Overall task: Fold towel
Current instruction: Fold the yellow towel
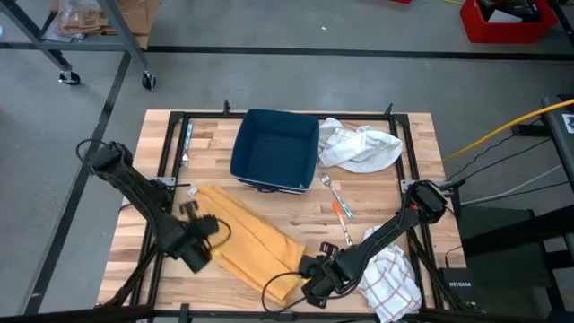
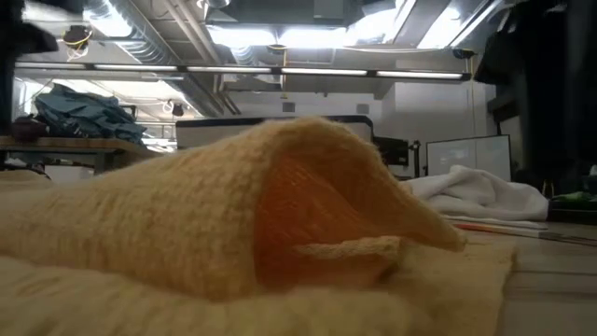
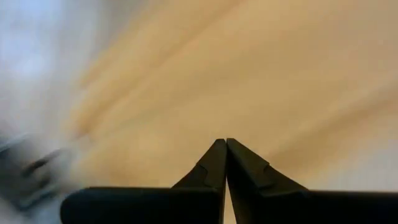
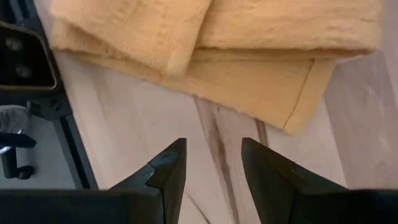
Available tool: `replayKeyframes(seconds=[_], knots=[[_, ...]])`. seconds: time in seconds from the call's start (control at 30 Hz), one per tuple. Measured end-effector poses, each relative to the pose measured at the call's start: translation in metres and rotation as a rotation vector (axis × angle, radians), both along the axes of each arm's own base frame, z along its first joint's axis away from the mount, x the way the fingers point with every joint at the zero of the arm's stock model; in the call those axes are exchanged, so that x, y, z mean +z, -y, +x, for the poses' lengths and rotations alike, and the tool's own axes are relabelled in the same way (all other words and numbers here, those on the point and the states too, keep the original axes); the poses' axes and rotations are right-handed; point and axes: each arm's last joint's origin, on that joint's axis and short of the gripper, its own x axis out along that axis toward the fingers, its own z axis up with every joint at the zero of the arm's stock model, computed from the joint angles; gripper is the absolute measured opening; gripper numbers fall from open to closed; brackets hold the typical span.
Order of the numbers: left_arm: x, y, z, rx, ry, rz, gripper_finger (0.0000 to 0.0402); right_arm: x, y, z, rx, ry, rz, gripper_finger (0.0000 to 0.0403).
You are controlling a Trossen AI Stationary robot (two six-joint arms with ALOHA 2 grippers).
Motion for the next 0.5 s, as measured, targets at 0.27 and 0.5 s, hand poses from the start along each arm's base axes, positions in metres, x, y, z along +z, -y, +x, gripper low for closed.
replayKeyframes(seconds=[0.27, 0.5], knots=[[0.013, 0.03, 0.008, -0.151, 0.222, -0.233, 0.0001, 0.0, 0.017, 0.013, -0.035, 0.04, -0.066, 0.0156], [-0.011, 0.046, 0.003, -0.089, 0.16, -0.198, 0.0001, -0.014, 0.037, 0.026, -0.061, 0.022, -0.13, 0.0156]])
